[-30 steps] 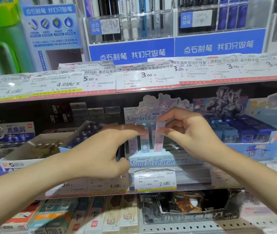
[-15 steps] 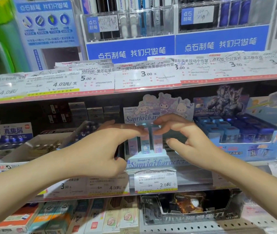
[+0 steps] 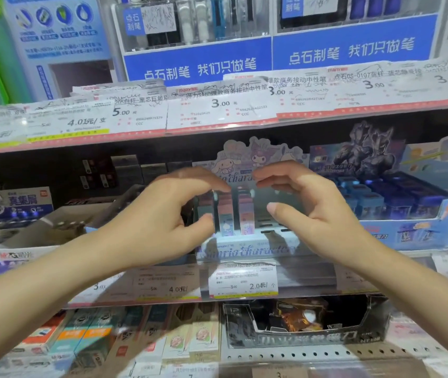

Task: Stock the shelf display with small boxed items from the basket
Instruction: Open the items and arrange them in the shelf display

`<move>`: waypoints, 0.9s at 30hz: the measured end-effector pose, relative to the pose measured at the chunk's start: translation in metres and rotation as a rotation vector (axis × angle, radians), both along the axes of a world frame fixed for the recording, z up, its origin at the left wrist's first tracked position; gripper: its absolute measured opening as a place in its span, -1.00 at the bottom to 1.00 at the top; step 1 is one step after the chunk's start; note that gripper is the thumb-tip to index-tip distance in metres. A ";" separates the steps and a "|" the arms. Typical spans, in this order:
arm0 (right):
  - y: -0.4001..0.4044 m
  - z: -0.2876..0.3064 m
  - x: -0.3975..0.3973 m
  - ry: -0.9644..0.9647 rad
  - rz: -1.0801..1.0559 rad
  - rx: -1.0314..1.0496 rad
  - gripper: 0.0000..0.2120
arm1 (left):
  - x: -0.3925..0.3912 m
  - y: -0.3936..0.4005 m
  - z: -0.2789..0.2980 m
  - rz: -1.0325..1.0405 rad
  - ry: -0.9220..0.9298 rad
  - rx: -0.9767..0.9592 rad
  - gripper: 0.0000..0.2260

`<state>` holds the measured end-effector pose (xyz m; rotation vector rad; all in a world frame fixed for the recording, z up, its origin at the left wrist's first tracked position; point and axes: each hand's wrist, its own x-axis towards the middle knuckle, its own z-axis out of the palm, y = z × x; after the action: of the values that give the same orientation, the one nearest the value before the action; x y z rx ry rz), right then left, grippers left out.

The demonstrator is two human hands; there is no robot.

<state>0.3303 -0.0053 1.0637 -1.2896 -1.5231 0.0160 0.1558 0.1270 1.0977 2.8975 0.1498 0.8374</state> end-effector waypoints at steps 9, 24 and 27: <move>-0.041 -0.025 -0.007 0.175 0.190 -0.018 -0.85 | -0.021 -0.050 -0.034 0.072 -0.144 -0.220 -0.80; -0.119 -0.176 -0.112 0.355 0.135 -0.591 -0.85 | -0.137 -0.098 -0.184 0.159 0.121 -0.802 -0.76; -0.130 -0.220 -0.138 0.366 0.110 -0.732 -0.88 | -0.158 -0.106 -0.224 0.185 0.254 -0.881 -0.81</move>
<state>0.1925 -0.1356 0.8435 -1.6430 -1.2989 0.9028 -0.0021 0.0213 0.8736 2.1414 0.6347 0.2850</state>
